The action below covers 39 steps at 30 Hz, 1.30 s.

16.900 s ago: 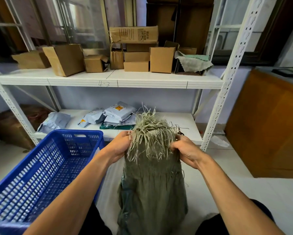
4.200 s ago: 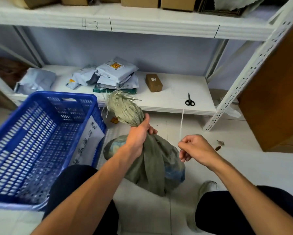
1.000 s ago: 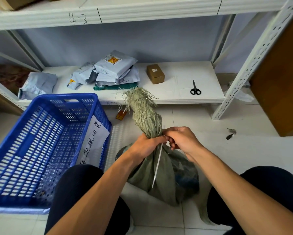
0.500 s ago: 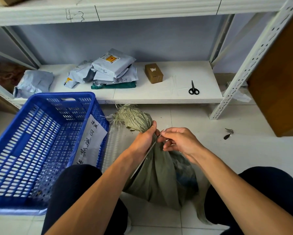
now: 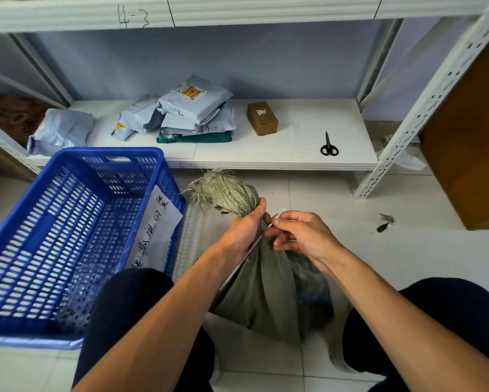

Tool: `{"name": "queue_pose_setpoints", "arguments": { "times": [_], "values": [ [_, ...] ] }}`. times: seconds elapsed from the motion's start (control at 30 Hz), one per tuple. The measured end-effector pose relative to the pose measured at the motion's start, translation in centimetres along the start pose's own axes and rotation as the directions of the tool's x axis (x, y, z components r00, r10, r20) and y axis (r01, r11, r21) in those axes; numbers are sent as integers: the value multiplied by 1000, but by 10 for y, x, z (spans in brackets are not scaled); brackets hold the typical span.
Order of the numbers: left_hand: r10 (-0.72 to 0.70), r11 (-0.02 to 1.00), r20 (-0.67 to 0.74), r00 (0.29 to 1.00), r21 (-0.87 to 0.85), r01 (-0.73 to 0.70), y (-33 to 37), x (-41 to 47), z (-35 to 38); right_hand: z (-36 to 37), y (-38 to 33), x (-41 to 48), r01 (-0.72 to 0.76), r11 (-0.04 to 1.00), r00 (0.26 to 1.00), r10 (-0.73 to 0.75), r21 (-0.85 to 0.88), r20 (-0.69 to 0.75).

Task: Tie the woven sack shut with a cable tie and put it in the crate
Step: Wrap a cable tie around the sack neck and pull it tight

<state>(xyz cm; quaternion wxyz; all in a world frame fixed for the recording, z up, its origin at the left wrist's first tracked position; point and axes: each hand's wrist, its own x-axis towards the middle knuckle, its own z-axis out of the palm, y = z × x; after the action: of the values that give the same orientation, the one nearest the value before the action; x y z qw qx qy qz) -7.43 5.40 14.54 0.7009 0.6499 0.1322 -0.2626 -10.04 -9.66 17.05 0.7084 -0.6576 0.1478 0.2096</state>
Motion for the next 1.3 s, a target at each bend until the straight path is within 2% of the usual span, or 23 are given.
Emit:
{"name": "queue_pose_setpoints", "arguments": {
  "times": [0.27,0.5,0.67,0.77,0.83,1.03,1.17,1.3],
  "values": [
    [45,999,-38,998,-18,-46,-3,3,6,0,0,1,3,1000,1000,-3,-15,4],
    [-5,996,-90,996,-91,-3,-2,11,12,-5,6,7,24,998,995,-19,57,-93],
    [-82,980,69,994,-174,93,-4,17,9,-5,8,16,4,993,997,5,119,-73],
    [-57,995,23,998,-75,58,0,16,8,-4,8,20,6,994,998,1,112,-59],
    [0,1000,-37,999,10,0,-1,16,7,-1,10,23,12,995,998,-7,94,-59],
    [123,979,-48,991,167,-114,-1,22,0,5,16,28,53,998,996,-55,-37,-63],
    [103,992,-103,989,84,-95,-3,24,-1,4,25,30,32,990,998,-38,-140,-45],
    [46,999,-173,984,26,-43,-4,28,-2,14,34,35,111,968,993,-119,-225,-24]
  ]
}}
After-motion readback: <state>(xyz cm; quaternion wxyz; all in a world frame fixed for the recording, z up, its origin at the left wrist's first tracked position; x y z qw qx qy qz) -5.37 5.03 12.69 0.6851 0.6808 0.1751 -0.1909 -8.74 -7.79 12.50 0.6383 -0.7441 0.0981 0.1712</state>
